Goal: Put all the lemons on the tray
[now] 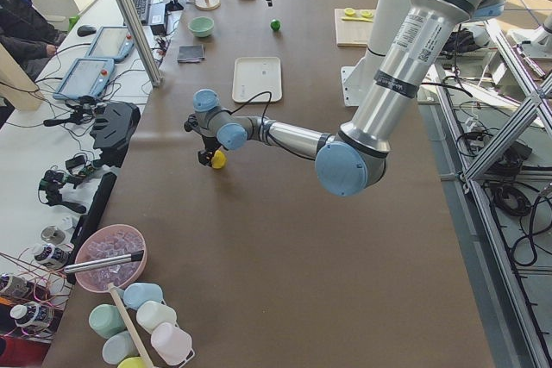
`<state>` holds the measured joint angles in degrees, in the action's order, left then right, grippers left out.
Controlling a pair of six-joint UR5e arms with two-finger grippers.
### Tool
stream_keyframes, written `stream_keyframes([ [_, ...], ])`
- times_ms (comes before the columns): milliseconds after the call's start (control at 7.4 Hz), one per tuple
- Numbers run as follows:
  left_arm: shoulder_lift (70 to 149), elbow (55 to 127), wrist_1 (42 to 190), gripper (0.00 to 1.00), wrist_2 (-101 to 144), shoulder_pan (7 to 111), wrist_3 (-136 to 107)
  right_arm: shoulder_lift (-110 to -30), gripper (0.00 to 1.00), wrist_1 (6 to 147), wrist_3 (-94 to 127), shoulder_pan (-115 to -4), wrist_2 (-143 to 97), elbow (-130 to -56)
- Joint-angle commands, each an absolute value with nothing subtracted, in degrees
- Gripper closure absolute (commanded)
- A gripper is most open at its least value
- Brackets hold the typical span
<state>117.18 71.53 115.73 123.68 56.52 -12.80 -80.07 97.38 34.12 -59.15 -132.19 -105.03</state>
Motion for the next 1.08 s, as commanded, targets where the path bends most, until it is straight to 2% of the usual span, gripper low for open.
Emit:
stream_keyframes([
  [0, 117.3, 70.8, 115.8, 0.02, 122.3, 56.5, -12.7, -80.1, 0.0, 97.4, 34.1, -59.2, -132.2, -105.0],
  [270, 116.9, 71.1, 115.8, 0.05, 122.4, 55.0, -12.8, -80.1, 0.0, 97.4, 34.2, -59.2, -132.2, -105.0],
  [405, 116.8, 71.2, 115.8, 0.27, 122.5, 54.8, -13.1, -80.1, 0.0, 97.4, 34.2, -59.2, -132.2, -105.0],
  [541, 117.2, 71.1, 115.8, 0.36, 122.5, 54.8, -13.4, -80.1, 0.0, 97.4, 34.2, -59.2, -132.2, -105.0],
  [676, 117.3, 71.1, 115.8, 0.57, 123.0, 54.8, -13.8, -80.1, 0.0, 97.4, 34.2, -59.2, -132.2, -105.0],
  [811, 117.3, 71.9, 115.8, 0.89, 123.2, 54.8, -17.9, -80.1, 0.0, 97.5, 34.2, -59.2, -132.2, -105.0],
  [946, 117.8, 73.8, 115.8, 0.96, 123.2, 54.8, -23.3, -80.1, 0.0, 97.4, 34.2, -59.2, -132.2, -105.0],
])
